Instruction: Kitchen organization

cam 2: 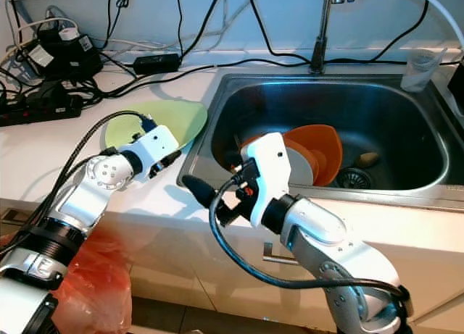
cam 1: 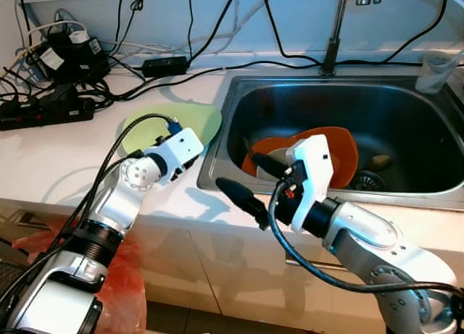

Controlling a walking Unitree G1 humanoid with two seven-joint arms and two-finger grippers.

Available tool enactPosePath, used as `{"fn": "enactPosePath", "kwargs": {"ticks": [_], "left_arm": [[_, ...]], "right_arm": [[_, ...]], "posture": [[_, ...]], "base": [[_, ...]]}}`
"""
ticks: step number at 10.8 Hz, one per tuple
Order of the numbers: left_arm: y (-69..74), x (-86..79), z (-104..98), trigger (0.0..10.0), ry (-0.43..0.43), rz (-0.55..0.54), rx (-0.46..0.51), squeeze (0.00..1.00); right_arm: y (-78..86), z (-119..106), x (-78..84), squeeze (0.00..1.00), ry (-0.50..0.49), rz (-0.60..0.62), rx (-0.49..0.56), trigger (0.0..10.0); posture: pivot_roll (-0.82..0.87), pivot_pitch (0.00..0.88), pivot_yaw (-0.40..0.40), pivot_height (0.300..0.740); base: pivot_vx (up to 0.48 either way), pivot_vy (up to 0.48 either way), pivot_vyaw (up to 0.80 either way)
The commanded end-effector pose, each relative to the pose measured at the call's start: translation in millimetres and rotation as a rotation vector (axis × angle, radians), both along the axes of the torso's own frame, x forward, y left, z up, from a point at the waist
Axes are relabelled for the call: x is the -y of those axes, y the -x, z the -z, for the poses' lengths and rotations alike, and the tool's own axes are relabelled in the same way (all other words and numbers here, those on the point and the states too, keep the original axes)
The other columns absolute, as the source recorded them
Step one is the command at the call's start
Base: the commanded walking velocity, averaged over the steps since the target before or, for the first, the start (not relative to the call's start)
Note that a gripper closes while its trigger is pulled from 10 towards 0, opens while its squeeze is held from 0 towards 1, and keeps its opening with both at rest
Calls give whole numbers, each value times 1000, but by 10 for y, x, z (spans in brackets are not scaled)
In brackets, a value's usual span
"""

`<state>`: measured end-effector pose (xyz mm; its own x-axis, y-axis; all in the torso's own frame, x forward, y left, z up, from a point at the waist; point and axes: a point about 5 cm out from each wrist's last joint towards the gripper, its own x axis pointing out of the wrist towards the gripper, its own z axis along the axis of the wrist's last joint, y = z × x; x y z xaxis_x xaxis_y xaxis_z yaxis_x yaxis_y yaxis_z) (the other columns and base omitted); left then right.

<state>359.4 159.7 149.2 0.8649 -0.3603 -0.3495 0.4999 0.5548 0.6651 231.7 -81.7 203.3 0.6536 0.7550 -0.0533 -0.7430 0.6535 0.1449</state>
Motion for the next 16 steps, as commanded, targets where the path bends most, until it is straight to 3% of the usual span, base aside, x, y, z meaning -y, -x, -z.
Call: {"fn": "enactPosePath", "kwargs": {"ticks": [1,13,15,16], "left_arm": [[10,-39,71,0,-10,-7,-36,0],[20,-24,79,0,-4,14,-21,0],[7,-26,16,0,-29,14,50,0],[-22,-28,-70,0,-53,6,131,0]], "right_arm": [[36,-19,-30,0,-4,-30,3,10000],[105,7,-51,0,-11,-73,-10,10000],[98,8,-47,0,-10,-69,-8,10000],[87,7,-41,0,-6,-65,-3,10000]], "posture": [[-71,0,132,740],[-76,0,138,740],[-75,0,136,740],[-74,0,136,740]], "base": [[0,0,0],[0,0,0],[0,0,0],[0,0,0]]}}
